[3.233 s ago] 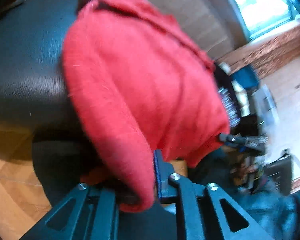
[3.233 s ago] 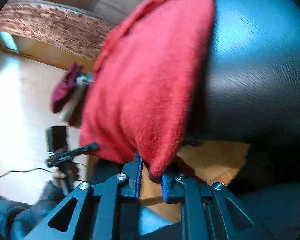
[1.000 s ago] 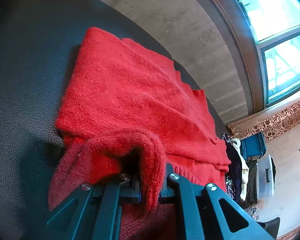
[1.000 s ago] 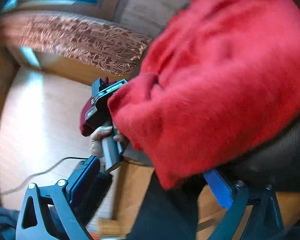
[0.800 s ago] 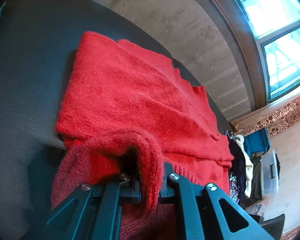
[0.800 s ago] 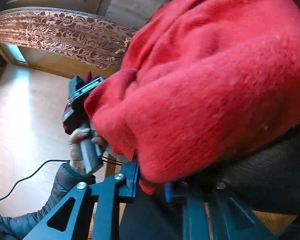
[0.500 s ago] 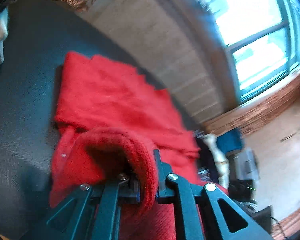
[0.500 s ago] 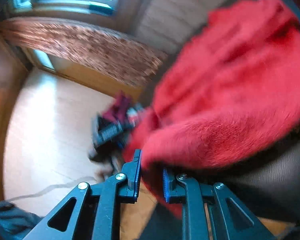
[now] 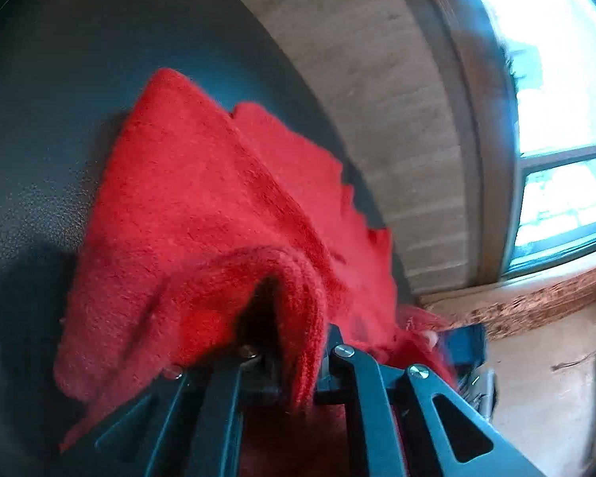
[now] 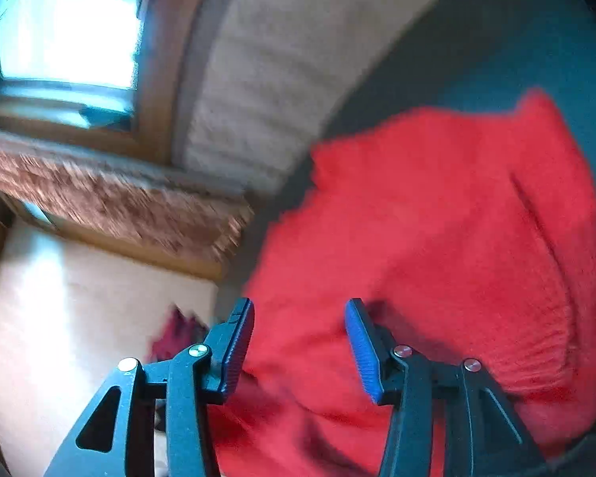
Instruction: Fold clothes
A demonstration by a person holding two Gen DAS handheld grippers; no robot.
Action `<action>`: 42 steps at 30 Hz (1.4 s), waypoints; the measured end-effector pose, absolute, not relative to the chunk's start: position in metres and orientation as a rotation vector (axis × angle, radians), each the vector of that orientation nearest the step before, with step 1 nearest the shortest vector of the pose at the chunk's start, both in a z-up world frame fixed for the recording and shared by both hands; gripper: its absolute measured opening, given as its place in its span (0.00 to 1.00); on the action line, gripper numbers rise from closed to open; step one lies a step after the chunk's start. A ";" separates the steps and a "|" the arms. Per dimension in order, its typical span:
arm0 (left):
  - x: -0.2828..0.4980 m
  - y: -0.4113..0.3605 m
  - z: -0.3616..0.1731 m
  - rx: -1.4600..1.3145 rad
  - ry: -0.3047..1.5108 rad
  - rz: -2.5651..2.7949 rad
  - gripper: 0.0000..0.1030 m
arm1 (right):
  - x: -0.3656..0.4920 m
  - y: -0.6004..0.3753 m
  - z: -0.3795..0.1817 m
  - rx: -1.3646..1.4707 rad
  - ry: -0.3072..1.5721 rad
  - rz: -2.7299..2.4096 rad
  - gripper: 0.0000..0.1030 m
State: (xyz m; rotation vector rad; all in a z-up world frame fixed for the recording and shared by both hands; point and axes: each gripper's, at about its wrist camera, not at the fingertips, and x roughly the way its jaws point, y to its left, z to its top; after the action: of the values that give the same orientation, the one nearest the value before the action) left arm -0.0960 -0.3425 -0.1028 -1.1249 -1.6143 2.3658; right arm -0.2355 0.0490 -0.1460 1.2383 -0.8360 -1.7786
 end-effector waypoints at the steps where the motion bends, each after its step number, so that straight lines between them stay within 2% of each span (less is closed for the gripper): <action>1: -0.093 -0.341 -0.101 -1.136 -1.594 2.374 0.07 | -0.227 0.052 -0.148 1.211 -0.811 -1.768 0.45; 3: -0.087 -0.336 -0.098 -1.172 -1.542 2.392 0.07 | -0.208 0.059 -0.154 1.173 -0.780 -1.739 0.42; 6: -0.072 -0.332 -0.098 -1.200 -1.543 2.366 0.07 | -0.179 0.071 -0.165 1.168 -0.752 -1.684 0.19; 8: -0.065 -0.330 -0.098 -1.205 -1.558 2.348 0.07 | -0.166 0.079 -0.167 1.186 -0.723 -1.648 0.17; 10: -0.059 -0.328 -0.097 -1.211 -1.561 2.339 0.07 | -0.152 0.076 -0.158 1.247 -0.599 -1.685 0.18; 11: -0.057 -0.327 -0.095 -1.214 -1.554 2.342 0.08 | -0.146 0.070 -0.144 1.229 -0.499 -1.725 0.21; 12: -0.056 -0.325 -0.095 -1.216 -1.553 2.343 0.08 | -0.140 0.063 -0.129 1.202 -0.395 -1.765 0.38; 13: -0.055 -0.325 -0.095 -1.213 -1.563 2.339 0.08 | -0.134 0.056 -0.114 1.173 -0.290 -1.801 0.65; 15: -0.051 -0.330 -0.097 -1.203 -1.589 2.327 0.08 | -0.121 0.027 -0.084 1.044 -0.105 -1.852 0.93; 16: -0.051 -0.332 -0.098 -1.199 -1.601 2.321 0.08 | -0.114 0.012 -0.069 0.975 -0.014 -1.872 1.00; 19: -0.051 -0.334 -0.099 -1.205 -1.588 2.330 0.08 | -0.111 -0.031 -0.059 0.909 0.147 -1.881 1.00; 23: -0.052 -0.335 -0.099 -1.209 -1.568 2.331 0.08 | -0.126 -0.091 -0.072 1.031 0.249 -1.829 1.00; 24: -0.052 -0.335 -0.099 -1.206 -1.567 2.328 0.08 | -0.132 -0.100 -0.078 1.062 0.254 -1.805 0.98; 26: -0.053 -0.335 -0.099 -1.203 -1.560 2.327 0.08 | -0.135 -0.116 -0.090 1.104 0.305 -1.771 0.88; 27: -0.053 -0.335 -0.099 -1.202 -1.550 2.332 0.08 | -0.135 -0.122 -0.097 1.123 0.343 -1.760 0.69; 28: -0.048 -0.342 -0.099 -1.203 -1.540 2.338 0.08 | -0.137 -0.125 -0.102 1.150 0.358 -1.751 0.31; 29: -0.046 -0.344 -0.098 -1.204 -1.530 2.345 0.08 | -0.134 -0.121 -0.096 1.134 0.369 -1.767 0.20; 30: -0.044 -0.343 -0.094 -1.200 -1.514 2.356 0.08 | -0.131 -0.117 -0.088 1.112 0.380 -1.785 0.20; 33: -0.037 -0.342 -0.079 -1.161 -1.475 2.382 0.07 | -0.121 -0.105 -0.066 1.046 0.412 -1.840 0.09; 37: -0.024 -0.346 -0.050 -1.018 -1.501 2.373 0.07 | -0.108 -0.089 -0.037 0.954 0.454 -1.910 0.08; 42: -0.028 -0.361 -0.032 -0.906 -1.628 2.316 0.08 | -0.155 -0.025 0.002 0.939 0.233 -2.157 0.09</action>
State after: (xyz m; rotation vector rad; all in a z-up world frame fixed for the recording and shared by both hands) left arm -0.0281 -0.3606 -0.0321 -0.9063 -1.6279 2.3156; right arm -0.1548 -0.0254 0.0021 0.9390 0.2325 -2.1567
